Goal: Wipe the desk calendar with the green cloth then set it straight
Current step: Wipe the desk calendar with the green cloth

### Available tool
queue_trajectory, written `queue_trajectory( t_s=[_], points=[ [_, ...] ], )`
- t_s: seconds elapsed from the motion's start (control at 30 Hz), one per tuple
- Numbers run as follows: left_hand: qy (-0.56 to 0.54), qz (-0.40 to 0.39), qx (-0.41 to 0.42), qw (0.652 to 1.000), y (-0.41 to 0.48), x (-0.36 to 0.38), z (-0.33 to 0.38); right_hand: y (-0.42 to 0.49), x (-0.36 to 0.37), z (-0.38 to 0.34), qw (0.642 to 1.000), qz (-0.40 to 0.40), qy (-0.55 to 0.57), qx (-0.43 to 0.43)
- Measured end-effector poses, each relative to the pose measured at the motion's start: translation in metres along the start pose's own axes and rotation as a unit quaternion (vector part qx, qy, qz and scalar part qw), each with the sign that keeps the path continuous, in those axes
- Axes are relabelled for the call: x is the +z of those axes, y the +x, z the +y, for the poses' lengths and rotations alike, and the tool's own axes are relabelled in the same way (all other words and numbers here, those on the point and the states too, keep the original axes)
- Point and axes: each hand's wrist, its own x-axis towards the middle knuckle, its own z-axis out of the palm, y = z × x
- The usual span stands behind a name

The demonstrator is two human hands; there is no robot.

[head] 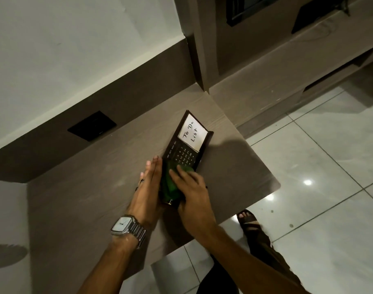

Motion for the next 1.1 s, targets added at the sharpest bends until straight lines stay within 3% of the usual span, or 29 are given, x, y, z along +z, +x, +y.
queue_trajectory(
  t_s=[0.1,0.23,0.3,0.4,0.5,0.63,0.83,1.0,1.1],
  points=[
    [0.001,-0.003,-0.004,1.0,-0.001,0.001,-0.004,0.013,-0.011,0.013,0.998,0.014,-0.053,-0.043],
    [-0.024,0.015,-0.018,0.999,-0.003,0.003,-0.001,0.031,-0.032,0.042,0.978,0.032,-0.205,0.037],
    [-0.033,0.024,-0.008,0.999,-0.001,0.003,0.0,0.02,-0.029,0.046,0.97,-0.018,-0.238,0.042],
    [-0.027,0.006,-0.015,0.999,-0.001,0.003,-0.004,0.006,-0.028,0.047,0.955,-0.067,-0.287,-0.03],
    [0.016,-0.001,-0.003,1.0,-0.002,0.004,-0.005,0.041,-0.053,0.05,0.944,0.009,-0.326,-0.039],
    [0.028,-0.001,-0.002,1.0,-0.001,0.003,-0.001,0.072,-0.069,0.045,0.93,0.042,-0.364,0.005],
    [0.03,-0.003,-0.004,1.0,0.0,0.001,0.003,0.016,-0.039,0.051,0.919,-0.097,-0.363,-0.12],
    [0.027,-0.002,-0.004,1.0,0.0,0.0,0.004,0.072,-0.074,0.048,0.921,0.001,-0.389,-0.024],
    [0.034,-0.01,-0.008,0.999,0.0,0.0,0.003,0.035,-0.045,0.042,0.925,-0.05,-0.377,-0.003]
  ],
)
